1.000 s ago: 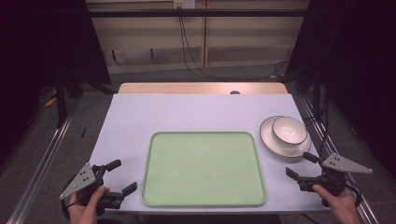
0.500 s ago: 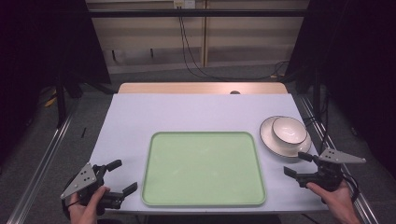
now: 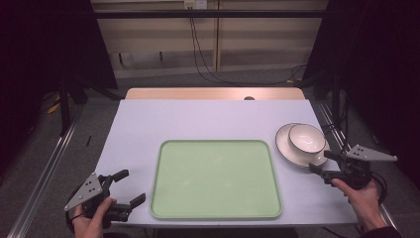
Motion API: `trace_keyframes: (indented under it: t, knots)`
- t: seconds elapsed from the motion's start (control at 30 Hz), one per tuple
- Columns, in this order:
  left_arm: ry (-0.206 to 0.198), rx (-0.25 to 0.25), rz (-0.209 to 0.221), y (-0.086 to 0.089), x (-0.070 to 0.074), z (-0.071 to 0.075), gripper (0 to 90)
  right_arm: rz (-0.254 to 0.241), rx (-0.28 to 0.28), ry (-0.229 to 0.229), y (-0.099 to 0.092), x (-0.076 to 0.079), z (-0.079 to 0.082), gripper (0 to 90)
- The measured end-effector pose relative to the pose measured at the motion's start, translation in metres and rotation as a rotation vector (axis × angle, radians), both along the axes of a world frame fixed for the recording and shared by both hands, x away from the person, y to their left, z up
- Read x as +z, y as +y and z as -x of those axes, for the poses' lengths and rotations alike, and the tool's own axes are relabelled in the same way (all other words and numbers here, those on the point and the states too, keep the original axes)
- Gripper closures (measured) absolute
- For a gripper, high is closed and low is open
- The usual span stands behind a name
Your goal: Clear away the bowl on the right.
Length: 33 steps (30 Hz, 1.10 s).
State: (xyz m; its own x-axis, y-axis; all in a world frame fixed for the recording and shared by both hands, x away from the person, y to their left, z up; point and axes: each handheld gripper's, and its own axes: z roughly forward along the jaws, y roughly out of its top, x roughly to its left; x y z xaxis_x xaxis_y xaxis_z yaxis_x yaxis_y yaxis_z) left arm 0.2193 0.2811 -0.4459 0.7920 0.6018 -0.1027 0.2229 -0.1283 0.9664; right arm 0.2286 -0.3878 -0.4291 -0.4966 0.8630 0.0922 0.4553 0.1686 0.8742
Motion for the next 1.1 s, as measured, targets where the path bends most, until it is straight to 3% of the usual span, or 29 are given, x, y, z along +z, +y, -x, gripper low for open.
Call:
trace_keyframes:
  t: [0.17,0.27,0.33,0.5,0.53,0.63,0.7,0.77,0.83,0.93,1.1]
  knots:
    - [-0.002,0.002,-0.003,0.001,0.0,0.0,1.2,-0.013,-0.013,-0.017,-0.011,0.007,-0.008,19.0]
    - [-0.001,-0.003,-0.012,0.0,0.0,0.0,1.2,-0.067,-0.024,-0.016,-0.017,0.014,-0.012,22.9]
    - [0.003,-0.001,-0.006,0.0,0.0,0.0,1.2,-0.063,-0.03,-0.023,-0.019,0.02,-0.014,22.4]
    - [0.002,0.0,-0.006,0.0,0.0,-0.001,1.2,-0.031,-0.041,-0.021,-0.026,0.026,-0.026,25.8]
    - [0.002,0.0,-0.007,0.0,0.0,-0.001,1.2,-0.002,-0.053,-0.011,-0.027,0.026,-0.033,25.2]
    - [0.003,0.003,-0.004,0.0,0.0,-0.001,1.2,0.018,-0.048,0.015,-0.028,0.025,-0.04,24.9]
    - [0.004,0.0,-0.005,0.0,-0.001,-0.001,1.2,0.068,-0.066,0.009,-0.029,0.024,-0.046,24.1]
    - [0.005,0.002,-0.003,0.0,-0.001,-0.001,1.2,0.062,-0.059,0.037,-0.03,0.024,-0.051,24.1]
    - [0.004,0.001,-0.005,0.0,-0.001,-0.001,1.2,0.087,-0.061,0.053,-0.031,0.024,-0.056,24.3]
    - [-0.001,-0.002,-0.011,0.0,0.0,-0.001,1.2,0.091,-0.078,0.055,-0.034,0.024,-0.065,24.6]
    - [0.007,-0.002,-0.008,0.0,-0.001,-0.002,1.2,0.135,-0.094,0.123,-0.037,0.02,-0.084,27.6]
